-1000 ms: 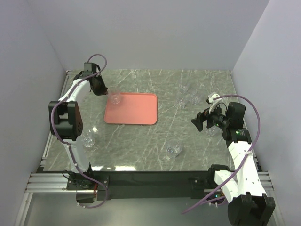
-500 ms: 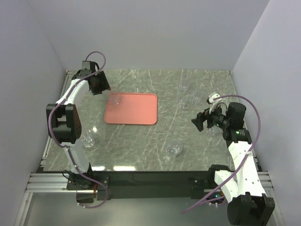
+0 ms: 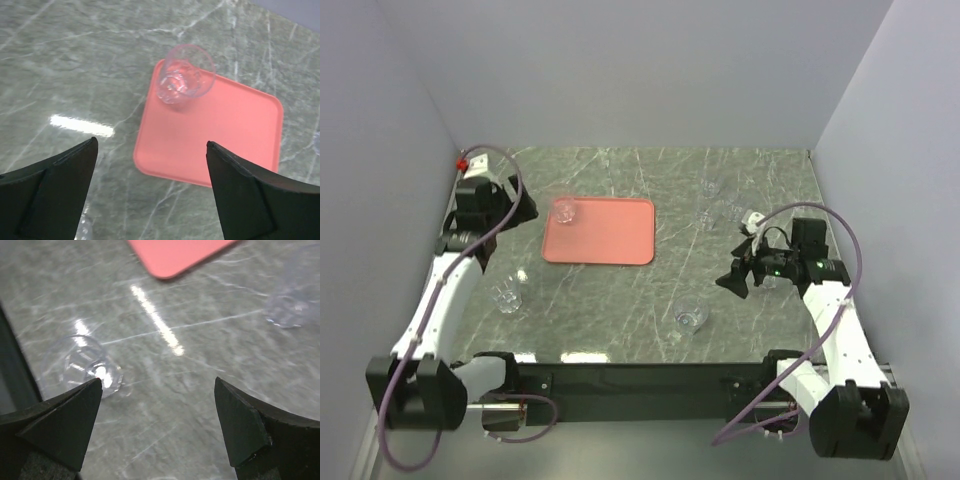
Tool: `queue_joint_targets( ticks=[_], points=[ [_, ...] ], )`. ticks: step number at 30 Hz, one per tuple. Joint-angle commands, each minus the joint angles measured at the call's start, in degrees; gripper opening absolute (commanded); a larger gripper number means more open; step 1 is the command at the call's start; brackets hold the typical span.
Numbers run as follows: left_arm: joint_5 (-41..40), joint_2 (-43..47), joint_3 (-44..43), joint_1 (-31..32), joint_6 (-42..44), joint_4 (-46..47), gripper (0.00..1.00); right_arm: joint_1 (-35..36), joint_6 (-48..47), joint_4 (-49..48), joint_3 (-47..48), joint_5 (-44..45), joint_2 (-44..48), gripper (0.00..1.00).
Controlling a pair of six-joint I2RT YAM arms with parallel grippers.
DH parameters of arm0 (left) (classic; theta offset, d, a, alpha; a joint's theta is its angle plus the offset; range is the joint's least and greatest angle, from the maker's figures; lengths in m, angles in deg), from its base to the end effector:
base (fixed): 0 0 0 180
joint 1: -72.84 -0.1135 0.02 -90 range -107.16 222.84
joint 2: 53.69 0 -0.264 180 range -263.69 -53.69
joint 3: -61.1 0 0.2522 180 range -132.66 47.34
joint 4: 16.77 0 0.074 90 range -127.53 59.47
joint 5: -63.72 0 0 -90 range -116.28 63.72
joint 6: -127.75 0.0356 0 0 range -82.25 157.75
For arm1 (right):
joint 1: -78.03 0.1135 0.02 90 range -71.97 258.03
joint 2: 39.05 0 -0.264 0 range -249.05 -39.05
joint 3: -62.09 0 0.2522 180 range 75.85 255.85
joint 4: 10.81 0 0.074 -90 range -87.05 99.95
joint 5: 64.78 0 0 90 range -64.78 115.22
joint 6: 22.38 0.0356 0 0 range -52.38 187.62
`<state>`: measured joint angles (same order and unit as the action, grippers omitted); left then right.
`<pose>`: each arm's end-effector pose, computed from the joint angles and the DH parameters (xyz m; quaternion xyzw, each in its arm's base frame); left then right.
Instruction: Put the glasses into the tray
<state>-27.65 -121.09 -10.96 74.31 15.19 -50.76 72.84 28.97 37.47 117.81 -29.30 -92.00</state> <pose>0.2654 -0.0060 0.3240 -0.1639 0.8473 -0.0950 0.4961 0.1811 0.0127 0.2689 -0.4029 0.7380 0.2677 0.4705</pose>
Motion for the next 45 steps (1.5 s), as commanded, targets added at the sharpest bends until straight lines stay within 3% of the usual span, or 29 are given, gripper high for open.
queue_joint_targets(
  ticks=[1,6,13,19,35,39,40,45],
  points=[
    [-6.01,7.95,5.55,-0.33,1.65,5.46,0.96,3.60,-10.20,10.99,5.58,-3.67,-3.46,0.99],
    [-8.39,15.97,12.77,-0.25,3.05,8.97,0.98,15.72,-9.60,11.63,5.16,4.66,-5.58,0.97],
    [-11.55,21.95,15.76,0.46,2.35,8.36,0.99,22.06,-7.31,10.56,5.77,13.89,-8.74,0.95],
    [-11.46,21.25,15.32,0.63,1.91,7.75,0.99,28.91,-3.37,7.41,4.81,21.11,-10.86,0.89],
    [-11.47,22.04,15.59,0.63,1.56,8.28,0.99,34.37,3.67,1.60,4.80,30.61,-15.60,0.70],
    [-11.29,22.13,15.50,0.63,1.56,8.28,0.99,35.33,4.11,0.81,4.19,31.84,-16.13,0.57],
    [-11.20,22.13,15.59,0.63,1.56,8.28,0.99,35.69,4.55,0.63,4.28,32.37,-16.74,0.48],
    [-11.03,22.22,15.68,0.63,1.56,8.36,0.99,36.39,4.73,1.51,5.33,32.55,-18.86,0.29]
  ],
)
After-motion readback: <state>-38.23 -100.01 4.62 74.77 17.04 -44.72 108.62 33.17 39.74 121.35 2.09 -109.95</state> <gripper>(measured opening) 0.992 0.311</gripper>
